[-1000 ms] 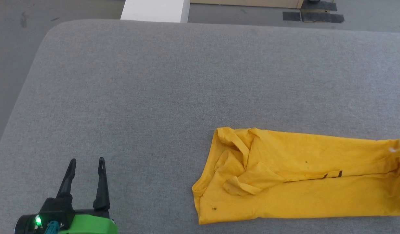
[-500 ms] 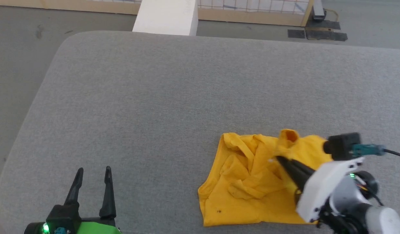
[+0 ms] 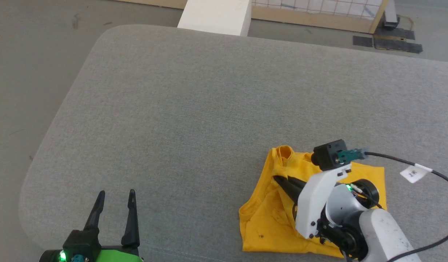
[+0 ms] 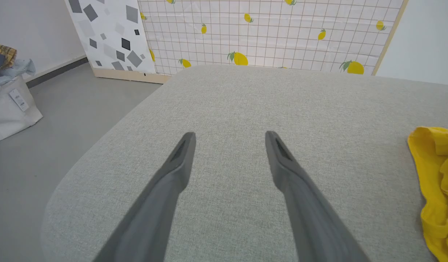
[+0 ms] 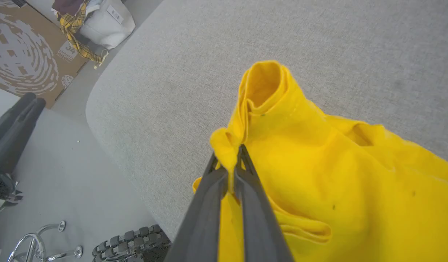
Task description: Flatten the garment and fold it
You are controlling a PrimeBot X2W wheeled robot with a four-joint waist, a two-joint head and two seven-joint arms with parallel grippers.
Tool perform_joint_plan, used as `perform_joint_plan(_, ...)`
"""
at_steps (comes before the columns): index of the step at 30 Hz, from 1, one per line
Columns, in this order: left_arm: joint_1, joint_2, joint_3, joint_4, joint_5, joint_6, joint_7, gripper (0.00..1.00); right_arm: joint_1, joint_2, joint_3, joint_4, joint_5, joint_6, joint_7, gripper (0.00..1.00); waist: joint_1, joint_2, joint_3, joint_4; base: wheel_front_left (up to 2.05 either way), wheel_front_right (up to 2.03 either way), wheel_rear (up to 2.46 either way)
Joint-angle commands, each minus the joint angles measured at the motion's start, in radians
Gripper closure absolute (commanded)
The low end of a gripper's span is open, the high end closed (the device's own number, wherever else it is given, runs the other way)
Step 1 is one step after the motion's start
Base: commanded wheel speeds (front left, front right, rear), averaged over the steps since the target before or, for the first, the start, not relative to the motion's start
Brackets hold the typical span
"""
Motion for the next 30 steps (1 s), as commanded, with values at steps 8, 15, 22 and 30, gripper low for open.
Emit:
perform_joint_plan(8,-0.034,-0.015,-0.005,0.017,-0.007,-0.009,-0.005,0.0,-0.056,0.002,0.001,0.212,-0.036,-0.001,-0.057,0.0,0.0,0.0,0.025,0.033,0.0,0.0,0.0)
perform_joint_plan(15,-0.039,-0.017,0.002,0.026,-0.009,-0.011,-0.005,0.0,-0.092,0.003,0.028,0.237,0.006,-0.001,-0.077,0.0,0.0,0.0,0.029,0.012,0.0,0.0,0.0)
perform_joint_plan(22,-0.033,-0.011,0.011,0.027,-0.005,-0.007,-0.005,0.0,-0.051,0.003,-0.024,0.069,0.032,-0.001,-0.025,0.0,0.0,0.0,0.02,-0.035,0.0,0.0,0.0)
perform_joint_plan(30,-0.035,-0.003,0.015,-0.001,0.006,-0.004,-0.005,0.0,0.086,-0.047,-0.292,-0.162,-0.069,-0.001,0.007,0.0,0.0,0.0,0.035,-0.073,0.0,0.0,0.0)
